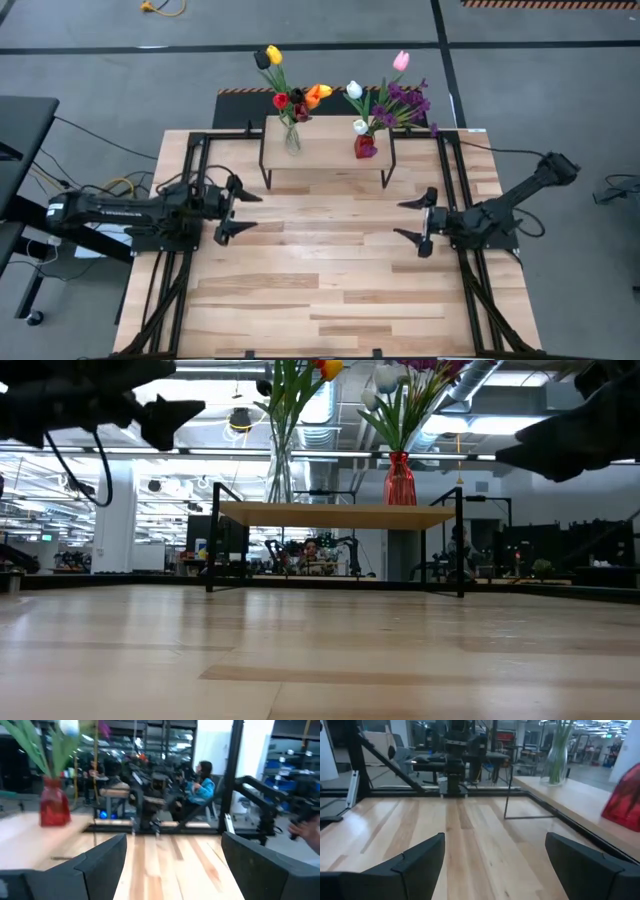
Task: Pick and place flowers into a vace then onto a shelf
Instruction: Return to Home Position
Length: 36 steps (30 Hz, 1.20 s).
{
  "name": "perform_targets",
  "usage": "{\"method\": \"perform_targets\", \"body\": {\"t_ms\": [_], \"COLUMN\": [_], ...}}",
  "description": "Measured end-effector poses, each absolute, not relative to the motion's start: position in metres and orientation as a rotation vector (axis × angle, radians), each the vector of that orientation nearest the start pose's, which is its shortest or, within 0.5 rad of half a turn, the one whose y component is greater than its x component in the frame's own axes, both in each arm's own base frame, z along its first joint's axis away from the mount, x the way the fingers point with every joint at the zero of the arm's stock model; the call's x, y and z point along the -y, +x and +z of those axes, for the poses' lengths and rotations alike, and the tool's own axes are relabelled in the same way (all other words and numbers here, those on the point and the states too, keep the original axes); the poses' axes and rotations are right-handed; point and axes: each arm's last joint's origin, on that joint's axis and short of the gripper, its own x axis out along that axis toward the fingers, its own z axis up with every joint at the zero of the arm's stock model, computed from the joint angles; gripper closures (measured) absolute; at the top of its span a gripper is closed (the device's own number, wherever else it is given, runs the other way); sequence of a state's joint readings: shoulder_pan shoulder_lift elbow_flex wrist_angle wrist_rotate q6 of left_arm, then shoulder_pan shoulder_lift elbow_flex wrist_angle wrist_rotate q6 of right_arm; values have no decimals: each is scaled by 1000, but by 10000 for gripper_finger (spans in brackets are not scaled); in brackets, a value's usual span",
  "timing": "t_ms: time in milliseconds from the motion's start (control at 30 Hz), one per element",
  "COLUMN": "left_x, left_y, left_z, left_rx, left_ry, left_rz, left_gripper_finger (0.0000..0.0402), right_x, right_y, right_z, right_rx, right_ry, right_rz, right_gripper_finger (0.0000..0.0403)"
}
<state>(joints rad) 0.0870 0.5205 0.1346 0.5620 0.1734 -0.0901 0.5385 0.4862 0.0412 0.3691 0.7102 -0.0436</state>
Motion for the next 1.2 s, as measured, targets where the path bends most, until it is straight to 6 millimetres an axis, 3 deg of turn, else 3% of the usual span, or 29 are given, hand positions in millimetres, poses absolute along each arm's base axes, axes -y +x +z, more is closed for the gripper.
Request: {"method": "perform_targets", "body": {"t_ms": [200,400,600,967,1200], "left_x": [3,9,8,6,6], "left_y": [129,129,130,130,131], "left_z": [188,185,179,177,165], "left_rx": [197,175,116,101,-20], "left_ry": [-72,-54,-55,-136,-136], "left_rz": [-167,-191,-151,-106,-97], "left_gripper_finger": [87,87,87,87,87], "right_x": [-36,-30,-32,-34,-34], "right_y": [96,85,88,91,91], "right_z": [167,174,171,167,166], "right_rx": [-84,-13,-59,-96,-96], "right_ry": [-83,-88,-185,-27,-15], "right_rz": [-169,-127,-114,-121,-121], "right_gripper_finger": [68,68,68,68,68]}}
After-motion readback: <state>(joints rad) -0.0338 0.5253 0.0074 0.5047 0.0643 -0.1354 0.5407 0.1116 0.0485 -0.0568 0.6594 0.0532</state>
